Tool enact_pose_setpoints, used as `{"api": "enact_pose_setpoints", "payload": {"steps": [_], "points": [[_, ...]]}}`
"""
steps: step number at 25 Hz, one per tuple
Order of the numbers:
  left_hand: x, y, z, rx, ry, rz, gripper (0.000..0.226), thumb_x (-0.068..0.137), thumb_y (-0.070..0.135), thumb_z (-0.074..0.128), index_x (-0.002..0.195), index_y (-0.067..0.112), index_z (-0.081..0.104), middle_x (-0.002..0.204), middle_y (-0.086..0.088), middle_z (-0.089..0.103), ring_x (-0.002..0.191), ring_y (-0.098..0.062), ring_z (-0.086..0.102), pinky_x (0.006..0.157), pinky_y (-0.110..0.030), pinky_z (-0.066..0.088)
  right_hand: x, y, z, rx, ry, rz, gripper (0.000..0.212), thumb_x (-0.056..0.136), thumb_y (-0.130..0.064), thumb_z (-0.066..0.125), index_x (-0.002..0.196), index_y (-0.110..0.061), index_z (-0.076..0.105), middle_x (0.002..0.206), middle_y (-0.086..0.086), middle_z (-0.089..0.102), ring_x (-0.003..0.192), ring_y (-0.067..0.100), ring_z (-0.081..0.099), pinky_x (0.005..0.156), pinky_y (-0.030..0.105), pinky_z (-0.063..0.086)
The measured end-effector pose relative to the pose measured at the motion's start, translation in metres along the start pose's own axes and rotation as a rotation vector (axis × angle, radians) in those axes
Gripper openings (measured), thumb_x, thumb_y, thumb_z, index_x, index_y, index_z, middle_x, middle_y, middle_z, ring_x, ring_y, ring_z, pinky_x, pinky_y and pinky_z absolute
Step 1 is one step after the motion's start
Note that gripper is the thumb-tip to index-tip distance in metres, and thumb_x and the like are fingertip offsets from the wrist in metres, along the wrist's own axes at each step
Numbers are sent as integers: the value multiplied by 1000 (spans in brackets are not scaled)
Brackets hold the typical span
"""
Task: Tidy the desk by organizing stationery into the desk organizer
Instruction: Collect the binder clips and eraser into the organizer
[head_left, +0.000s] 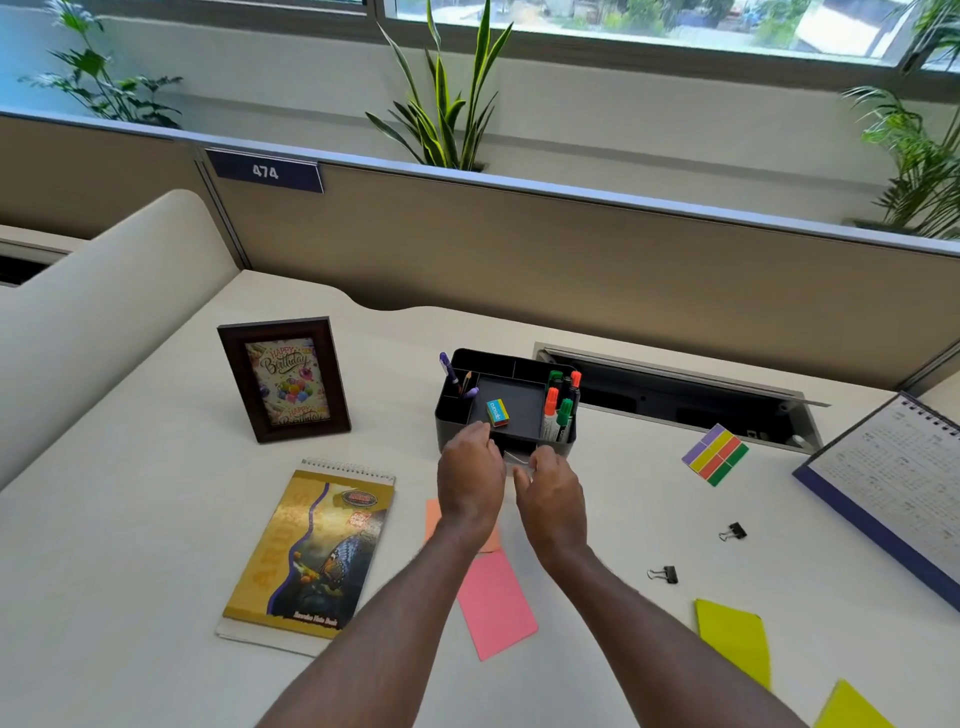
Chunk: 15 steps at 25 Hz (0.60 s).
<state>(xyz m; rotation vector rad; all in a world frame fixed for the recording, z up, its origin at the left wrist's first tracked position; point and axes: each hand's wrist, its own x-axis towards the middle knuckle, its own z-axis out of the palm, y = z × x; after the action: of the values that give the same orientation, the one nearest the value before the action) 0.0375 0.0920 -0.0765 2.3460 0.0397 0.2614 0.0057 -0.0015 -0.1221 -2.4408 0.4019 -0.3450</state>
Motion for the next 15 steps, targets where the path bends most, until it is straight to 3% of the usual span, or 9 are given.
{"api": "enact_pose_setpoints", "payload": {"steps": [3, 7, 10, 15], "points": [[5, -1, 4, 98, -49, 17, 17, 89, 3, 50, 81, 6, 64, 79, -8, 65, 72, -24, 58, 57, -26, 35, 2, -2, 6, 28, 7, 12, 17, 92, -22, 57, 84, -15, 45, 72, 3, 53, 60, 19, 48, 51, 31, 40], [12, -3, 3, 329, -76, 109, 16, 83, 10, 55, 90, 15, 69, 88, -1, 69, 91, -25, 56, 74, -35, 42, 11, -2, 9, 36, 20, 20, 16, 93, -20, 55, 82, -14, 45, 72, 5, 55, 59, 23, 49, 49, 32, 38], [18, -5, 4, 412, -107, 142, 22, 86, 10, 51, 96, 14, 70, 93, -1, 70, 91, -24, 56, 78, -35, 44, 17, -3, 10, -14, 62, 21, 17, 95, -19, 52, 81, -13, 46, 68, 4, 55, 56, 22, 49, 47, 25, 30], [23, -6, 8, 457, -103, 179, 20, 86, 11, 54, 97, 12, 71, 93, -3, 70, 87, -24, 57, 76, -36, 47, 27, -3, 14, -153, 84, 45, 22, 95, -29, 54, 81, -12, 53, 65, 5, 62, 55, 24, 58, 47, 27, 38]]}}
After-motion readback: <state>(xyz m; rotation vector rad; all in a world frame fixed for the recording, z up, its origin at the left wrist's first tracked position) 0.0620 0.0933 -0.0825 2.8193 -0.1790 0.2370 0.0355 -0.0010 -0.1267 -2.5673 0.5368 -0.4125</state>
